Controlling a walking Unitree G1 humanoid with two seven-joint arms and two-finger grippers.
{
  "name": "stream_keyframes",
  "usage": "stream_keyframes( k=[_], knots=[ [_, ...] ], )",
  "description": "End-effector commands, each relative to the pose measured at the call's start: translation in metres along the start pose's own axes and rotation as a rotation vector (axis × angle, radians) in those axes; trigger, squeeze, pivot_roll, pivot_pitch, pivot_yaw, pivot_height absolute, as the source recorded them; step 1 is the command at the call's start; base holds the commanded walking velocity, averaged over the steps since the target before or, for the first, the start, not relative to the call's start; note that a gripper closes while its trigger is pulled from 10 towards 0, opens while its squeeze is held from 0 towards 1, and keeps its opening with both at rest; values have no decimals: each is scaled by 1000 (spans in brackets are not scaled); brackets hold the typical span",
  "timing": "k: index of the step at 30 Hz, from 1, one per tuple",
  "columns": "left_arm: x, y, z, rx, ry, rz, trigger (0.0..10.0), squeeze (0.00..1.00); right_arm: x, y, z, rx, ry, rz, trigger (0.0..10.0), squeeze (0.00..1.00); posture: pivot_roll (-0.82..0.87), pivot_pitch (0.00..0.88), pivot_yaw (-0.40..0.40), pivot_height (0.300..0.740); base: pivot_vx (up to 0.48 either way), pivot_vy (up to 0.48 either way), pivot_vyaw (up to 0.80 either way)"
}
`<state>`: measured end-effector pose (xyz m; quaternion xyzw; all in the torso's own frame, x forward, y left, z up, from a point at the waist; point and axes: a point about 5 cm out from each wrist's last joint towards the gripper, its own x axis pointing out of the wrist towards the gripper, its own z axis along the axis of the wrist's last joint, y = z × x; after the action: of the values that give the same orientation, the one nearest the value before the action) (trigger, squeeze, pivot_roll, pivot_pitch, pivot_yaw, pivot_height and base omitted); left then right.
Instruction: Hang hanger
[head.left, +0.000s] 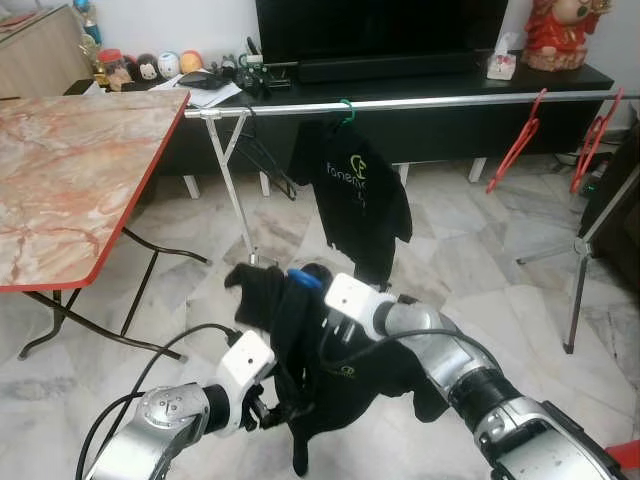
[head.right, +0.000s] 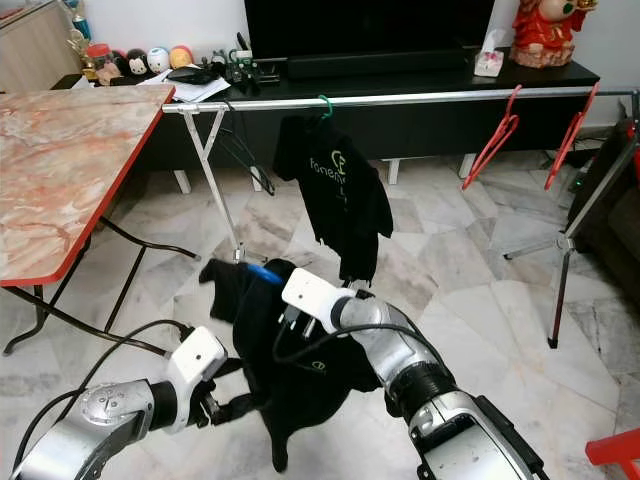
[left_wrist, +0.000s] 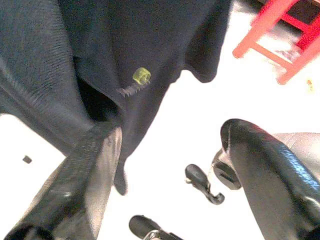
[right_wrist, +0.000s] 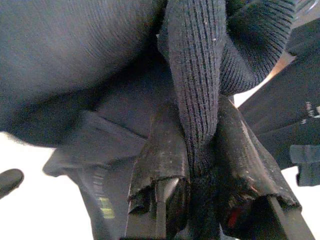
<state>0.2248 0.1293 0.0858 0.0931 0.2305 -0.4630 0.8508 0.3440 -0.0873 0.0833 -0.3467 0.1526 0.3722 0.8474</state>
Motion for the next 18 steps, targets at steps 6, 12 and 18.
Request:
stream_keyframes(
  k=[6,12,18],
  knots=[
    [-7,2,13,63,-44,8,10000,0,1,-7,17,-24,-79,-8,0,0,-98,0,73,740,0,0,0],
    [-40,37,24,93,-89,212,10000,0,-8,-12,11,-108,-143,38,0,0,-92,0,70,740,0,0,0],
    [-52,42,23,133,-89,239,10000,0,-17,-9,-5,-180,-145,132,0,0,-90,0,65,740,0,0,0]
  ],
)
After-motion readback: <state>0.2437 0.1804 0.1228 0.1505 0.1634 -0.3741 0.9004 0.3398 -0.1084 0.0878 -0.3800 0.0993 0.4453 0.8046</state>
